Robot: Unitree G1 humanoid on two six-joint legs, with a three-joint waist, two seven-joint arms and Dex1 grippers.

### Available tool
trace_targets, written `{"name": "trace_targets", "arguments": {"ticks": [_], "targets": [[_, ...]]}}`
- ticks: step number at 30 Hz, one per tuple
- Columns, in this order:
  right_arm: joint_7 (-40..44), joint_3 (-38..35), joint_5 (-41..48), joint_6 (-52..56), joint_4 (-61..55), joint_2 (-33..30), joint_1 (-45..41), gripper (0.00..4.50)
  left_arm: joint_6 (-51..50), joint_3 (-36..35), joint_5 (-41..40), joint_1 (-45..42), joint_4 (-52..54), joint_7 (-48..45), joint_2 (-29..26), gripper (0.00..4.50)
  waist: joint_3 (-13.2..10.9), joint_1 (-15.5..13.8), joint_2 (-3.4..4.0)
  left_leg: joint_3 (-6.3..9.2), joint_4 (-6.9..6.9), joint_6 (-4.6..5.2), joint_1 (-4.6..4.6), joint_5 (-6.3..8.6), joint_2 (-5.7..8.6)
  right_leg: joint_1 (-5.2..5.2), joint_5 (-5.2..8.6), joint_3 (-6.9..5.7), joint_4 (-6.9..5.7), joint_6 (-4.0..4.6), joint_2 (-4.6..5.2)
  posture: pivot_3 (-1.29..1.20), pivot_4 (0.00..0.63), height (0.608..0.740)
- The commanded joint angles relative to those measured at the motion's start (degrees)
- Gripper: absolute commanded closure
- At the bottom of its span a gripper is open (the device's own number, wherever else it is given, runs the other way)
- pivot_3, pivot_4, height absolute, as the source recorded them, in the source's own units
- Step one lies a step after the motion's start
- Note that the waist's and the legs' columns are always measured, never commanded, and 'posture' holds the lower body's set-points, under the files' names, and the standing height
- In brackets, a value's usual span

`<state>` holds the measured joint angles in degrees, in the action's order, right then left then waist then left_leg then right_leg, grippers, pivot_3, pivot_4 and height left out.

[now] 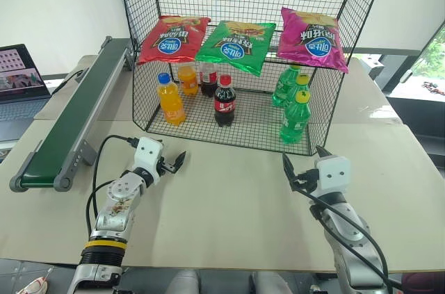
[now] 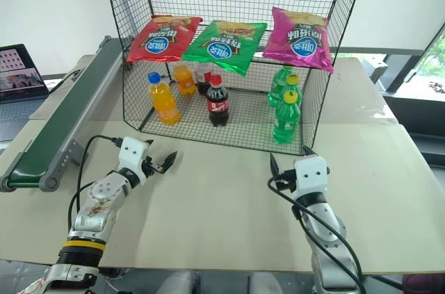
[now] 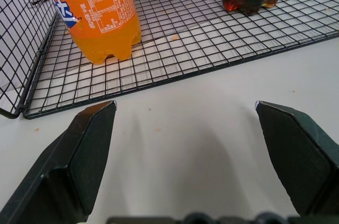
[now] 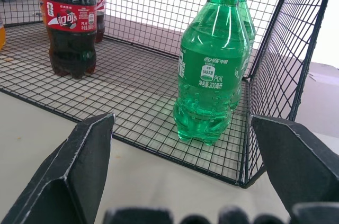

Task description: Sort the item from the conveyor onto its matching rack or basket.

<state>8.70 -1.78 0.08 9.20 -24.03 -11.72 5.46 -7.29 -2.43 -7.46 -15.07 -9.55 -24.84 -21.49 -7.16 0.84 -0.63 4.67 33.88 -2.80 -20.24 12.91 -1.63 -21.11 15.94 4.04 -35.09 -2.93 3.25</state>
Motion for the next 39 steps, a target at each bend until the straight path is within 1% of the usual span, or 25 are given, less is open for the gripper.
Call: {"name": "trace_targets", "arguments": {"ticks": [1, 6, 9, 13, 23, 39], "targets": [[0.8, -0.4, 0.1, -1.6, -1.9, -0.7, 0.1, 0.0, 1.7, -0.7, 0.4, 0.3, 2.0, -0.2, -0.9, 0.03, 0.0, 0.0, 0.0, 0.0, 0.0, 0.0, 0.0, 0.0, 0.0, 0.0, 0.0, 0.0, 0.0, 0.0, 0.0, 0.0, 0.15, 0.738], [2.1, -0.5, 1.2, -1.2, -3.8, -1.3, 0.8, 0.0, 0.4, -1.0, 1.8, 2.2, 5.2, 3.3, 0.0, 0.03, 0.0, 0.0, 0.04, 0.0, 0.0, 0.03, 0.0, 0.02, 0.0, 0.01, -0.03, 0.0, -0.01, 0.06, 0.0, 0.0, 0.15, 0.738], [2.3, -0.2, 1.2, -0.8, -4.6, -1.3, 0.8, 0.0, 0.8, -0.5, 1.0, 3.0, 6.4, 0.7, -1.2, 0.03, 0.0, 0.0, 0.04, 0.0, 0.03, 0.03, 0.01, 0.01, 0.0, 0.01, -0.02, 0.0, -0.04, 0.04, 0.0, 0.0, 0.15, 0.738], [2.4, 0.2, 1.1, -0.1, -5.2, -1.0, 0.8, 0.0, -1.0, -3.1, -3.7, 3.7, 7.5, -2.5, -1.5, 0.03, 0.1, 0.0, 0.11, 0.0, 0.03, 0.03, 0.02, 0.02, -0.01, 0.01, -0.02, 0.0, -0.04, 0.03, -0.01, 0.0, 0.15, 0.738], [2.2, 0.2, 0.9, 0.1, -4.3, -0.8, -0.8, 0.0, -2.0, -3.3, -4.5, 2.9, 8.2, -2.5, -0.8, 0.03, 0.1, 0.0, 0.1, 0.0, 0.05, 0.03, 0.01, 0.02, -0.01, 0.02, -0.02, 0.0, -0.04, 0.04, -0.01, 0.0, 0.15, 0.738], [1.8, 0.3, 0.6, 0.1, -4.1, -0.3, -1.3, 0.0, -1.2, -3.2, -3.8, 0.8, 6.7, -2.7, -1.7, 0.03, 0.1, 0.0, 0.11, 0.0, 0.05, 0.04, 0.01, 0.02, -0.01, 0.02, -0.04, 0.0, -0.05, 0.07, -0.02, 0.0, 0.15, 0.738]]}}
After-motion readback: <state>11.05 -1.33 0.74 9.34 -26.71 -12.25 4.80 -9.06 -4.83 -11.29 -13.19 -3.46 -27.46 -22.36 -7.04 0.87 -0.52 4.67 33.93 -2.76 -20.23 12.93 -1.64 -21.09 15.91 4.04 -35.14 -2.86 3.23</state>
